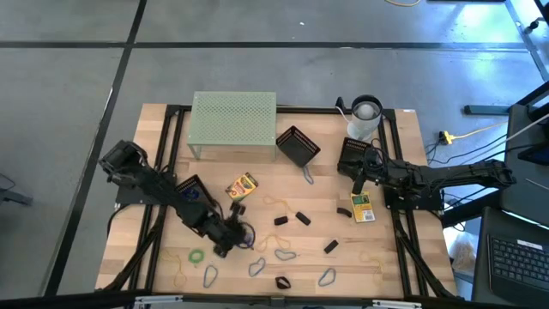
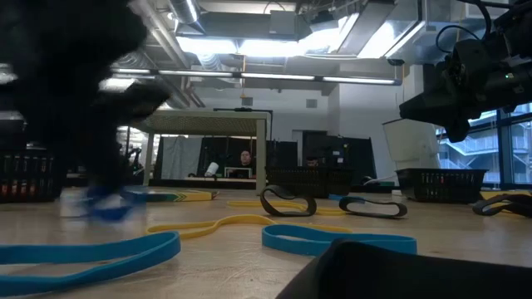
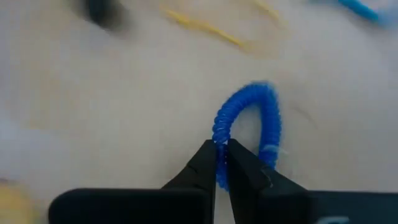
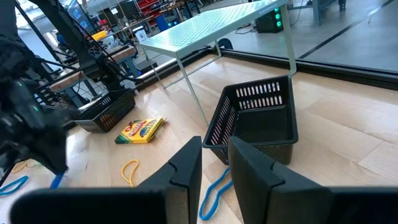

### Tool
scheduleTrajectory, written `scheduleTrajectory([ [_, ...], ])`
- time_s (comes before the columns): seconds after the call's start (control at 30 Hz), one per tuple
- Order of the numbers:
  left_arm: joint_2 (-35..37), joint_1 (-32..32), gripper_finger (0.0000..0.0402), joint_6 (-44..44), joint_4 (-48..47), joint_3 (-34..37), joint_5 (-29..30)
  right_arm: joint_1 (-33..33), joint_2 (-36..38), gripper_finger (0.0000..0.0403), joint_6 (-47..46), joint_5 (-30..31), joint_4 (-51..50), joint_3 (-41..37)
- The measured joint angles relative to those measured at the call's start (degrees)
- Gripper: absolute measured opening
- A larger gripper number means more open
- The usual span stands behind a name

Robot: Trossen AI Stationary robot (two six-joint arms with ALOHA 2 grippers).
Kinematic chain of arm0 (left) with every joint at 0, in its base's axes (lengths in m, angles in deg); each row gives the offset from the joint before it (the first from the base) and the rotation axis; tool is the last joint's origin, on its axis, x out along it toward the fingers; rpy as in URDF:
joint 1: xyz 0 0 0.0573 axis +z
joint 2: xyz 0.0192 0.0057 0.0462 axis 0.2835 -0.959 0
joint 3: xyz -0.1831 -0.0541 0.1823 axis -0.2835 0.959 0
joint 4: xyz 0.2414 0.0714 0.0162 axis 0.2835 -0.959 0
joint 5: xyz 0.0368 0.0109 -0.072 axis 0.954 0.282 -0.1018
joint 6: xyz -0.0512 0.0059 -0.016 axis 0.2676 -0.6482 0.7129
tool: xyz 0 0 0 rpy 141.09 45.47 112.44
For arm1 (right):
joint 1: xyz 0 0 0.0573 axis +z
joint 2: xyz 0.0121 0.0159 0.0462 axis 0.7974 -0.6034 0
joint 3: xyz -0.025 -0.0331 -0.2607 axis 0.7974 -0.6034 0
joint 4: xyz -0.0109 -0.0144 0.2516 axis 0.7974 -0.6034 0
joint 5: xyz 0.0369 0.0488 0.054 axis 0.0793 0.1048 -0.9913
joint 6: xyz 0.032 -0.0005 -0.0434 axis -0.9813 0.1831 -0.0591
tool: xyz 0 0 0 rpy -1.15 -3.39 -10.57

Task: Pick & Place Office Desk Supplies
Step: Put the blue keychain into the bottom black bin

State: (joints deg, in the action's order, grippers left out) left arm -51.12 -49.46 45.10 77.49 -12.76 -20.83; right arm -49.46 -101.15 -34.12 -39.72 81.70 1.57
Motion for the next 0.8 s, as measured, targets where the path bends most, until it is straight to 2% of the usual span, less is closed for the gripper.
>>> scheduleTrajectory([
  [0.1,2.59,0.34,0.0013,-5.71,4.07,-0.19,10.48,0.0,0.01,0.0082,0.0,0.04,0.0,-0.02],
  [0.23,5.1,2.43,0.0013,-15.19,14.04,-0.16,19.38,0.02,0.02,0.0082,0.03,0.58,0.0,-0.02],
  [0.37,5.94,4.72,0.0012,-22.94,31.75,-0.19,18.74,0.0,0.0,0.0082,0.16,1.38,0.0,-0.01],
  [0.53,6.22,6.94,0.0012,-28.39,53.67,-0.21,17.69,0.02,0.0,0.0082,0.28,1.11,0.0,0.0],
  [0.63,6.2,7.28,0.0012,-28.49,60.35,-0.21,17.89,0.0,0.01,0.0082,0.3,1.1,0.0,-0.02],
  [0.8,6.2,7.06,0.0013,-25.21,61.54,-0.23,19.29,0.0,0.0,0.0082,0.31,1.09,0.0,-0.02],
])
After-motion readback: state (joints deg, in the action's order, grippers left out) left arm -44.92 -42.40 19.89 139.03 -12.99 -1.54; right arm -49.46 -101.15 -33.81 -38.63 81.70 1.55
